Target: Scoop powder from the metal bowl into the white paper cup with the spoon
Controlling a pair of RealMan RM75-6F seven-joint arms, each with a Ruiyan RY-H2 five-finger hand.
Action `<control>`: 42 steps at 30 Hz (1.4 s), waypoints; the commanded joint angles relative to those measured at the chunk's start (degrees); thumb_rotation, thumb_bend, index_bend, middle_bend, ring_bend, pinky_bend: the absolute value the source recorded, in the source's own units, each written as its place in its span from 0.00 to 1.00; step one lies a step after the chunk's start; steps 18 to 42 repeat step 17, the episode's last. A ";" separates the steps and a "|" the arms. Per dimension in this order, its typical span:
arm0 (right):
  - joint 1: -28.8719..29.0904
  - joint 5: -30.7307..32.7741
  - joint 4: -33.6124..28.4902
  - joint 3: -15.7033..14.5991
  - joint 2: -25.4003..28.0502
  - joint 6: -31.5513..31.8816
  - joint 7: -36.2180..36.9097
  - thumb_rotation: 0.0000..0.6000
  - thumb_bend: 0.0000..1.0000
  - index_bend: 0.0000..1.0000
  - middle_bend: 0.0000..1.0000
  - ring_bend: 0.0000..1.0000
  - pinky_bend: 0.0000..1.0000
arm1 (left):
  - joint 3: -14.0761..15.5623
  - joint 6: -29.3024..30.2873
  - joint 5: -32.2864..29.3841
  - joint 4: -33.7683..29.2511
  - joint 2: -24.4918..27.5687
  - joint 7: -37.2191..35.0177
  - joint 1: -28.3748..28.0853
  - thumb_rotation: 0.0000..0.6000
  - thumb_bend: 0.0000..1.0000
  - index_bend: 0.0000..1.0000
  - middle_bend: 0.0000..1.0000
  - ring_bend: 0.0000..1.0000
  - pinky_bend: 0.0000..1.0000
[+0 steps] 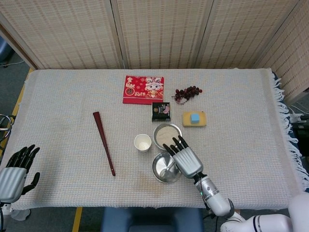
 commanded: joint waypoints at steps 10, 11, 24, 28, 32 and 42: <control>-20.64 -15.77 11.29 -7.87 10.49 25.53 27.00 1.00 0.24 0.00 0.00 0.00 0.00 | -0.39 -1.14 -1.48 0.66 -0.68 1.06 -0.26 1.00 0.46 0.00 0.00 0.00 0.13; -22.60 -14.94 12.91 -7.05 10.63 27.74 29.47 1.00 0.23 0.00 0.00 0.00 0.00 | -0.48 -1.55 -1.95 0.68 -0.93 1.66 -0.36 1.00 0.46 0.00 0.00 0.00 0.13; -25.18 -14.33 15.40 -4.38 12.77 28.08 38.55 1.00 0.23 0.00 0.00 0.00 0.00 | -0.28 -3.60 -2.09 0.49 -2.26 4.52 -1.42 1.00 0.45 0.00 0.00 0.00 0.14; -25.18 -14.33 15.40 -4.38 12.77 28.08 38.55 1.00 0.23 0.00 0.00 0.00 0.00 | -0.28 -3.60 -2.09 0.49 -2.26 4.52 -1.42 1.00 0.45 0.00 0.00 0.00 0.14; -25.18 -14.33 15.40 -4.38 12.77 28.08 38.55 1.00 0.23 0.00 0.00 0.00 0.00 | -0.28 -3.60 -2.09 0.49 -2.26 4.52 -1.42 1.00 0.45 0.00 0.00 0.00 0.14; -25.18 -14.33 15.40 -4.38 12.77 28.08 38.55 1.00 0.23 0.00 0.00 0.00 0.00 | -0.28 -3.60 -2.09 0.49 -2.26 4.52 -1.42 1.00 0.45 0.00 0.00 0.00 0.14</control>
